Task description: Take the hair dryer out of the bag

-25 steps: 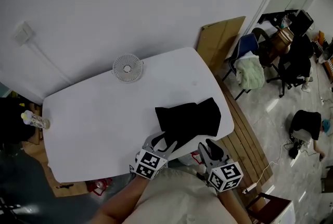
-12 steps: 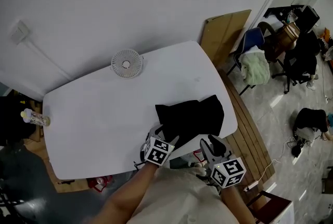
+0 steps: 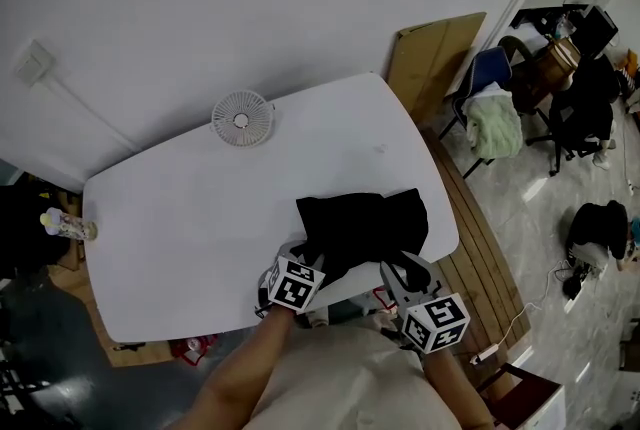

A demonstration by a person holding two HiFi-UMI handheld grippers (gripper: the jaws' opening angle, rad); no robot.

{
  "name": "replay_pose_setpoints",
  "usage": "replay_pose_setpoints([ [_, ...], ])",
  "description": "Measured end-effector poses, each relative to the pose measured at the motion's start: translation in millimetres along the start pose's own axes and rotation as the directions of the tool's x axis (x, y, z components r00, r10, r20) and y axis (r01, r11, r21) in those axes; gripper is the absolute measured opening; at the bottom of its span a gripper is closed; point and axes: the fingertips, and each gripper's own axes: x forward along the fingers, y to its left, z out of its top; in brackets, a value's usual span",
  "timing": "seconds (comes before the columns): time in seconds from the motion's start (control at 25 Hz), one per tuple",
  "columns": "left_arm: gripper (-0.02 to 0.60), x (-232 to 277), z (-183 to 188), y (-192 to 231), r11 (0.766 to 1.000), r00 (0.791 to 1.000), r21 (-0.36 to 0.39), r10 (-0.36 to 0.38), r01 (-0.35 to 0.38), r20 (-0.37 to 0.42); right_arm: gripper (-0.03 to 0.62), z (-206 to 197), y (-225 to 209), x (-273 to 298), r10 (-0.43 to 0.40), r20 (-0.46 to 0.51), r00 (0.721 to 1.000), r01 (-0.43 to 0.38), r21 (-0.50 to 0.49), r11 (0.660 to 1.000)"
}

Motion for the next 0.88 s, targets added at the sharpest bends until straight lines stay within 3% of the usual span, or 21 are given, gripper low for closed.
replay_pose_setpoints([
  [0.36, 0.087, -28.8, -32.6, 34.5, 0.99, 0.995, -0.11, 0.09, -0.093, -0.034, 0.126, -7.4, -25.0, -2.4, -0.064, -0.012, 0.998, 0.064, -0.006, 0.998],
  [0.48, 0.087, -45.1, -49.5, 46.6, 0.982, 0.993, -0.147, 0.112, -0.117, -0.045, 0.126, -13.7, -29.6, -1.1, -0.067, -0.043, 0.997, 0.065, -0.06, 0.996],
  [0.72, 0.086, -70.9, -78.4, 71.1, 0.967, 0.987, -0.2, 0.149, -0.158, -0.056, 0.133, -32.9, -20.0, 15.2, -0.021, -0.157, 0.987, -0.021, -0.26, 0.965],
  [0.88, 0.086, -81.5, -93.4, 79.5, 0.957, 0.986, -0.235, 0.158, -0.168, -0.06, 0.134, -52.0, -7.7, 32.6, 0.027, -0.243, 0.97, -0.095, -0.274, 0.957],
])
